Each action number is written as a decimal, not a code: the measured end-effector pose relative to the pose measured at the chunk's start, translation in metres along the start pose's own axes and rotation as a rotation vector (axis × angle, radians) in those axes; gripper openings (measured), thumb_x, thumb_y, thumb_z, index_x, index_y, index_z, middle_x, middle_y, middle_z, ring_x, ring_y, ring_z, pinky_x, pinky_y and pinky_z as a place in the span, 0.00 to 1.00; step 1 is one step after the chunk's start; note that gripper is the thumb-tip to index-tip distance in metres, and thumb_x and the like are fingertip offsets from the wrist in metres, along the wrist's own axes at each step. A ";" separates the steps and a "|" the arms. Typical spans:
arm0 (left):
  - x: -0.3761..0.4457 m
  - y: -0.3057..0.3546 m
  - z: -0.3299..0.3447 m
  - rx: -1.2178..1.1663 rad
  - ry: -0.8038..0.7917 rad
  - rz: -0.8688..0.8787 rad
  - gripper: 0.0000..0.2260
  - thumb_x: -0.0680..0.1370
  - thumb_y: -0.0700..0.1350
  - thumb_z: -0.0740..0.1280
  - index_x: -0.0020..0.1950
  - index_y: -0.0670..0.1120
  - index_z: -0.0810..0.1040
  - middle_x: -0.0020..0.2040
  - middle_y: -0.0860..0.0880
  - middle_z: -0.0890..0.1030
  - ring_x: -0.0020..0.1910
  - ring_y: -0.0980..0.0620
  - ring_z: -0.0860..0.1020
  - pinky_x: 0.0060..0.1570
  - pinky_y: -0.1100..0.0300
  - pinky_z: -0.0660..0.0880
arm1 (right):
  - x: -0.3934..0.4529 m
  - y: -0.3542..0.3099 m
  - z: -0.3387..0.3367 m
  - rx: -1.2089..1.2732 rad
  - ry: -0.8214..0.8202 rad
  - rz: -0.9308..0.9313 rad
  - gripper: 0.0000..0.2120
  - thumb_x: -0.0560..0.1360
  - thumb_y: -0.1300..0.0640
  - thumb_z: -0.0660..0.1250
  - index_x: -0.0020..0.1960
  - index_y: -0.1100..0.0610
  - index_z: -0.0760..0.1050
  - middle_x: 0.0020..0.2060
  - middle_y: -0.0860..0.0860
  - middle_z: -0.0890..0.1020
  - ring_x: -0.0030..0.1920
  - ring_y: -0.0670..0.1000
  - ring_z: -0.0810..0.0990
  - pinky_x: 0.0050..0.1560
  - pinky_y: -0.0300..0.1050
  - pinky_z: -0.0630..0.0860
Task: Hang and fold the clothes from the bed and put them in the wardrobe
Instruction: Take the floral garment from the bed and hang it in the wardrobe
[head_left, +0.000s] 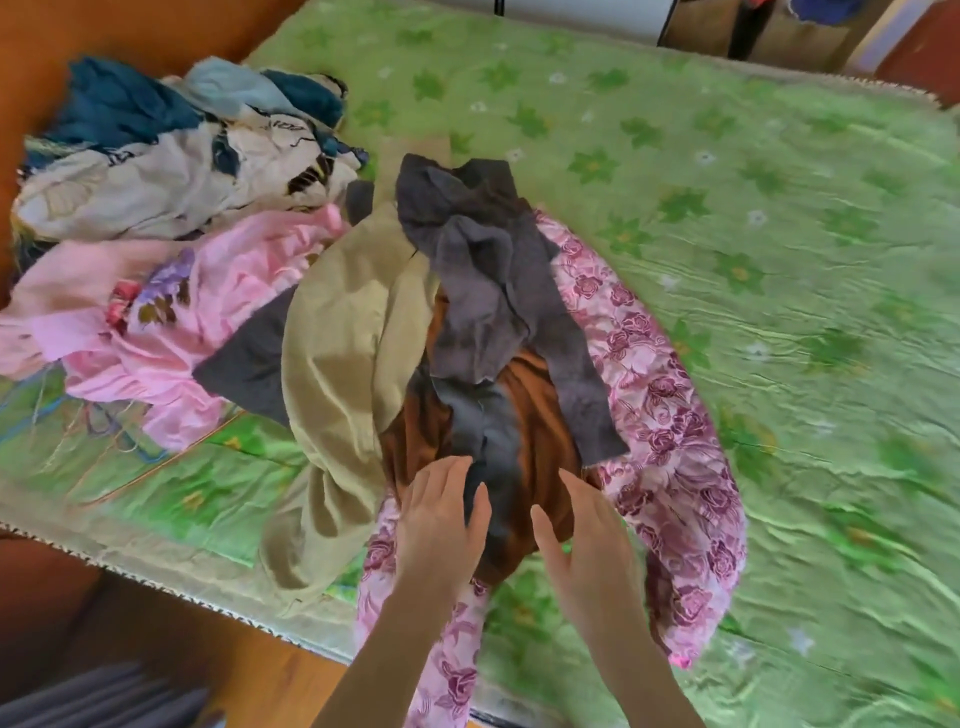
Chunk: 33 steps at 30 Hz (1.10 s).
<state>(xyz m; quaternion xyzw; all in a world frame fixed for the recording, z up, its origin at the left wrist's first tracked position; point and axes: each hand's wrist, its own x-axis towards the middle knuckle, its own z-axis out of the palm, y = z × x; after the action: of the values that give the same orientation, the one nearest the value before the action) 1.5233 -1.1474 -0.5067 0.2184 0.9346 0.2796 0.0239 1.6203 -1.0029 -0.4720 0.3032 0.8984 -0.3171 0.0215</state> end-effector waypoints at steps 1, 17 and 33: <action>0.005 -0.009 0.010 -0.004 -0.031 0.000 0.15 0.78 0.41 0.75 0.64 0.40 0.83 0.60 0.44 0.84 0.60 0.42 0.83 0.59 0.45 0.81 | 0.006 0.005 0.014 0.011 -0.008 0.045 0.26 0.83 0.45 0.65 0.77 0.55 0.70 0.70 0.50 0.77 0.70 0.53 0.76 0.68 0.50 0.73; 0.036 -0.109 0.108 0.082 -0.486 -0.165 0.17 0.86 0.41 0.61 0.75 0.47 0.69 0.65 0.48 0.75 0.66 0.45 0.74 0.61 0.52 0.76 | 0.097 0.045 0.171 0.035 -0.067 0.416 0.21 0.85 0.55 0.62 0.76 0.57 0.67 0.67 0.57 0.78 0.66 0.61 0.77 0.63 0.54 0.73; 0.011 -0.082 -0.013 -0.119 -0.455 -0.261 0.06 0.85 0.50 0.61 0.51 0.52 0.72 0.50 0.52 0.76 0.54 0.47 0.76 0.58 0.50 0.73 | 0.005 -0.063 0.098 0.343 0.134 0.169 0.11 0.80 0.58 0.58 0.44 0.43 0.67 0.28 0.51 0.68 0.29 0.49 0.70 0.27 0.37 0.64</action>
<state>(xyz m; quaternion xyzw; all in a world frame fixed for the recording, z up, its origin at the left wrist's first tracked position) 1.4792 -1.2109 -0.5389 0.1516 0.9074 0.2721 0.2821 1.5661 -1.0961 -0.5163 0.3971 0.8019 -0.4418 -0.0638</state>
